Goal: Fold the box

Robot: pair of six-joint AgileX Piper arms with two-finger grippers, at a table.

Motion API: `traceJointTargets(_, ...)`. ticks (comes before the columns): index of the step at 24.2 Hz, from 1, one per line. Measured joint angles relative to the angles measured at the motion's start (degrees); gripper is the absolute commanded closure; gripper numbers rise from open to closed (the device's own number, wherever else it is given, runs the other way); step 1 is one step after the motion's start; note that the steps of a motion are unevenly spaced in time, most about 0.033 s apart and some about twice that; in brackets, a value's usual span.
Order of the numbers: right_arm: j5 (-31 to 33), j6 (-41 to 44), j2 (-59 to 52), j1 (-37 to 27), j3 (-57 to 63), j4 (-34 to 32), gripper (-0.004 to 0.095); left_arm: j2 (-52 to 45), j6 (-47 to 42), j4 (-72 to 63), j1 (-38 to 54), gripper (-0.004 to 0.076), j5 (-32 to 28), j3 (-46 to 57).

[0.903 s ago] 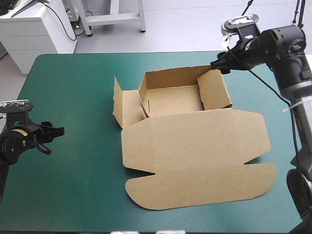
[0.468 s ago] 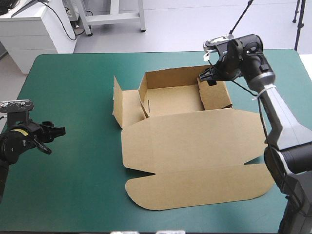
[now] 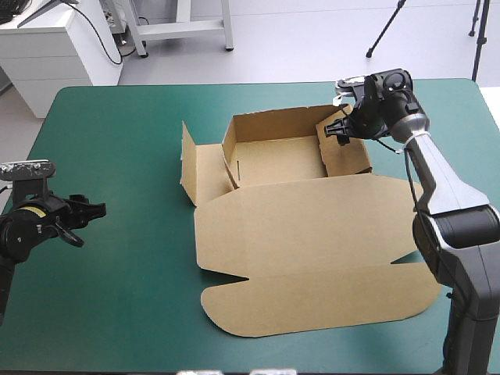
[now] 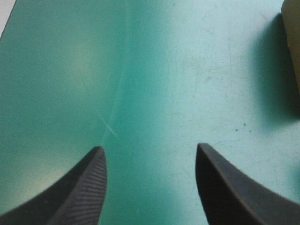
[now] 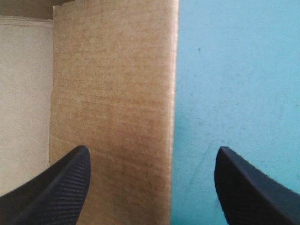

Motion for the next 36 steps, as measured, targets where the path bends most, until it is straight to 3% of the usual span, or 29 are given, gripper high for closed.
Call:
traceJointTargets(2,0.18,0.0,1.0,-0.06,-0.05,1.0,0.0227,0.0,0.06,-0.14,0.0,0.0322,0.0,0.0)
traceJointTargets(4,0.3,-0.11,1.88,-0.06,-0.05,1.84,0.0319,0.0,0.44,-0.19,0.0,0.0323,0.0,0.0)
traceJointTargets(7,0.29,-0.42,2.57,-0.01,-0.17,2.0,0.0651,0.0,0.86,-0.63,0.0,0.0323,0.0,0.0)
traceJointTargets(9,0.41,-1.06,3.3,-0.01,-0.49,2.11,0.0821,0.0,1.02,-1.07,0.0,0.0322,0.0,0.0)
traceJointTargets(11,0.31,-1.06,3.88,-0.07,-0.62,1.52,0.0928,0.0,1.3,-1.19,0.0,0.0322,0.06,0.0)
traceJointTargets(26,3.43,-0.41,-1.99,-3.47,-2.33,6.95,0.0931,0.0,1.49,-1.25,0.0,0.0323,0.19,0.0)
traceJointTargets(36,3.61,-4.37,-8.71,-10.8,-2.71,17.35,0.0931,0.66,1.49,-1.37,0.0,0.0322,-1.44,0.0)
